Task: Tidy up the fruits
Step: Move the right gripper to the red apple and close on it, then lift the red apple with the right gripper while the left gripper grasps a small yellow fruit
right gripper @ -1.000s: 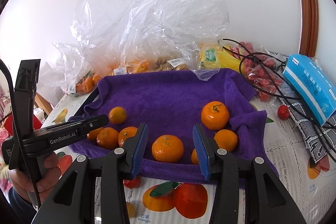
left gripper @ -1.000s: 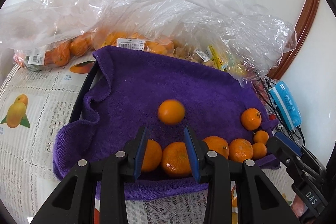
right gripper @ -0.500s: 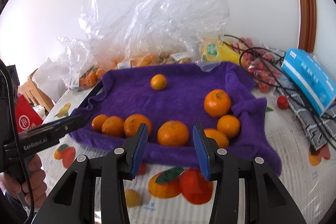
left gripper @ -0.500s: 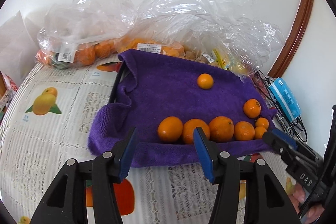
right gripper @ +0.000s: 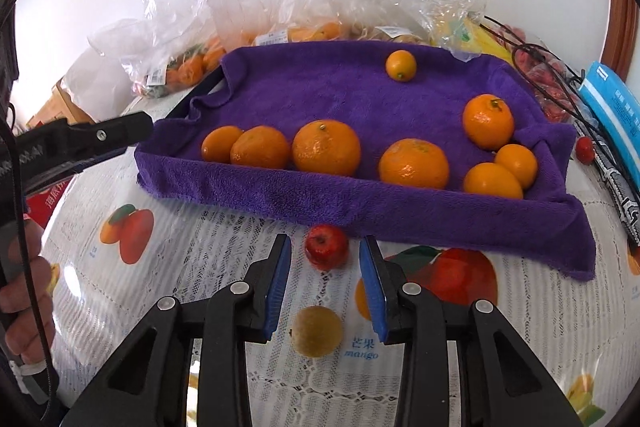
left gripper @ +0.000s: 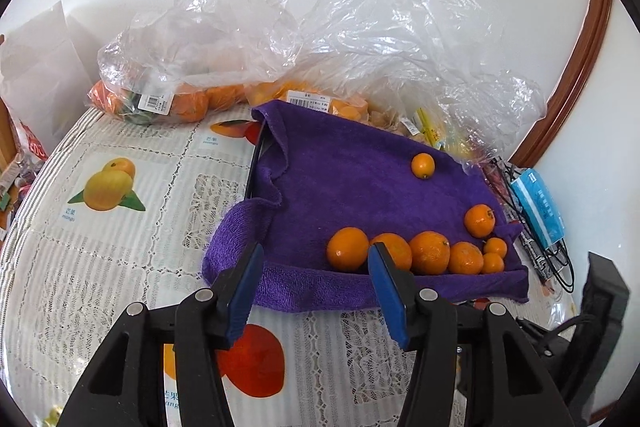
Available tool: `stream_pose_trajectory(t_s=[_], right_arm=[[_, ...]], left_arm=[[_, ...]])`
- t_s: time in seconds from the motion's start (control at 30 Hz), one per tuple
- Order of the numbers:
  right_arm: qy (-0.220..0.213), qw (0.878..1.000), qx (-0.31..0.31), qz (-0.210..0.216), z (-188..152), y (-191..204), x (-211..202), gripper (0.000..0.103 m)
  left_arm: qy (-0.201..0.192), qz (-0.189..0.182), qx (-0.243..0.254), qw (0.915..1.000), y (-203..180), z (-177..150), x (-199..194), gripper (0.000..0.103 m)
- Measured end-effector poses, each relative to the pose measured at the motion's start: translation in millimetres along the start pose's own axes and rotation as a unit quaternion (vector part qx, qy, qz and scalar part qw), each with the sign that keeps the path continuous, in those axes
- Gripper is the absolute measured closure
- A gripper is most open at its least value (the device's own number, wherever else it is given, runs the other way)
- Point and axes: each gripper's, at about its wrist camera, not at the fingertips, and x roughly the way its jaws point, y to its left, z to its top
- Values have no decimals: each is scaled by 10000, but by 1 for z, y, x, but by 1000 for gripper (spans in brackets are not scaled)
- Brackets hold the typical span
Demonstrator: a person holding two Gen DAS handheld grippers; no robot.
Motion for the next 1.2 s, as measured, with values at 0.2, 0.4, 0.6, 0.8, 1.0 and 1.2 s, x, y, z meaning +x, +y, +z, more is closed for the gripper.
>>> stream_pose_trajectory(t_s=[0.2, 0.4, 0.6, 0.8, 1.0, 1.2], right_arm=[[101, 9997, -21, -235, 3, 4, 10, 78], [-124, 9996, 27, -248, 4, 1, -7, 79], [-408, 9982, 203, -380, 2, -15, -47, 79], [-626, 9956, 431, -556, -14, -38, -87, 79], [-670, 9937, 550, -711, -36, -60, -111, 79], [-637, 9926, 750, -707, -56, -79, -116, 78]], left_arm=[[-120, -2, 77, 9999, -3, 1, -7, 47], [-85, -61, -21, 9999, 1, 1, -7, 47], [26, -130, -1, 9999, -4, -3, -3, 47], [278, -341, 329, 9985, -30, -21, 3, 47], [628, -478, 654, 9947, -55, -57, 9, 47], [961, -944, 518, 9895, -62, -83, 12, 47]])
